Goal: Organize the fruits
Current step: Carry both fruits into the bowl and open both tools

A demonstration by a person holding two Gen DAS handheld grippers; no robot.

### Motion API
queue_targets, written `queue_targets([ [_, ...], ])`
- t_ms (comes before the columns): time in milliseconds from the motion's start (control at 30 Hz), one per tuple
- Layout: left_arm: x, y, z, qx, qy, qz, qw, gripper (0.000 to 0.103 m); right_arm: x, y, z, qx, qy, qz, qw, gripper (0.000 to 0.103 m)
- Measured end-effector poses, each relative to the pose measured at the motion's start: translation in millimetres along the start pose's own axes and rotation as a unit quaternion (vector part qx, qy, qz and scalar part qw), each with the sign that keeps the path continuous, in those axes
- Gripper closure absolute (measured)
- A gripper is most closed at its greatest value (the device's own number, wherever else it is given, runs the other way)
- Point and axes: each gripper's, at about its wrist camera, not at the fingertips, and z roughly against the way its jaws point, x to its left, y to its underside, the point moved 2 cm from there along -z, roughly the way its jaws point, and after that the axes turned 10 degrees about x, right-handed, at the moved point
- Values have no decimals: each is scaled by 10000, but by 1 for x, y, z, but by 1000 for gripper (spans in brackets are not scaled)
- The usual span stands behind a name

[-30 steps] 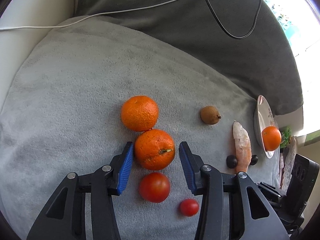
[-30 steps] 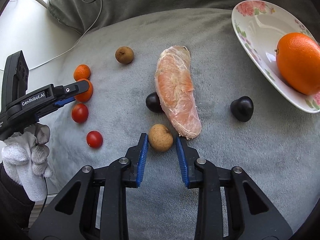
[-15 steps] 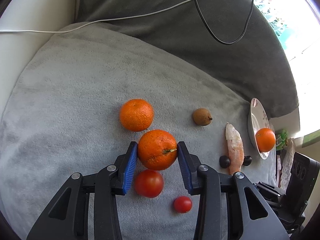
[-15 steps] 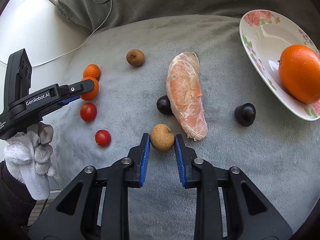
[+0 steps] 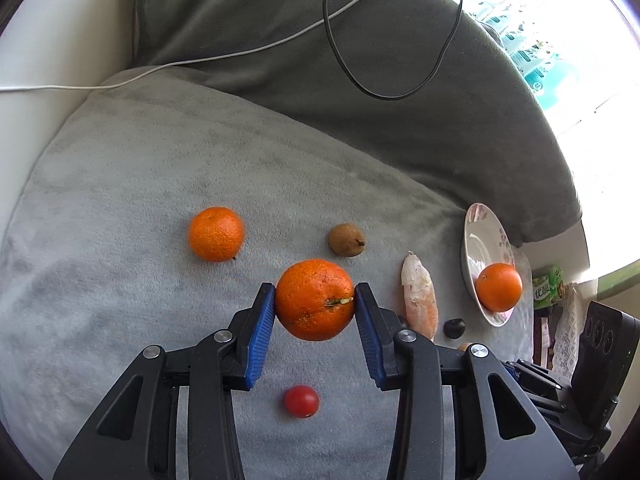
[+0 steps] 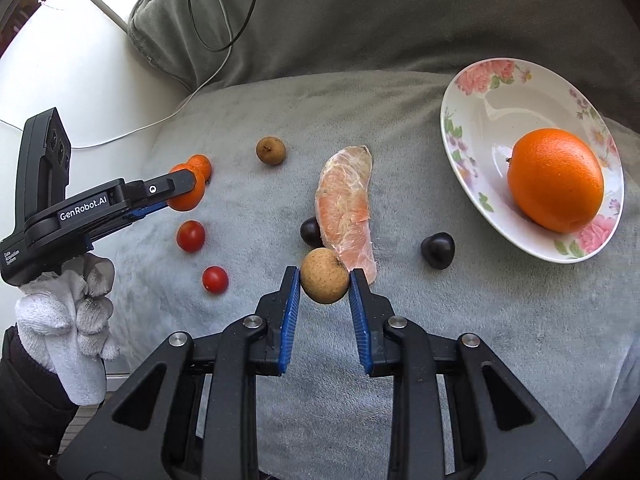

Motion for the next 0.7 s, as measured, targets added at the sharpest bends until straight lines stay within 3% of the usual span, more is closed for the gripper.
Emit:
queue_targets([
  [700, -93, -15, -24, 116, 201, -470, 9986, 65, -84, -24, 79, -633, 249, -415, 9968, 77],
])
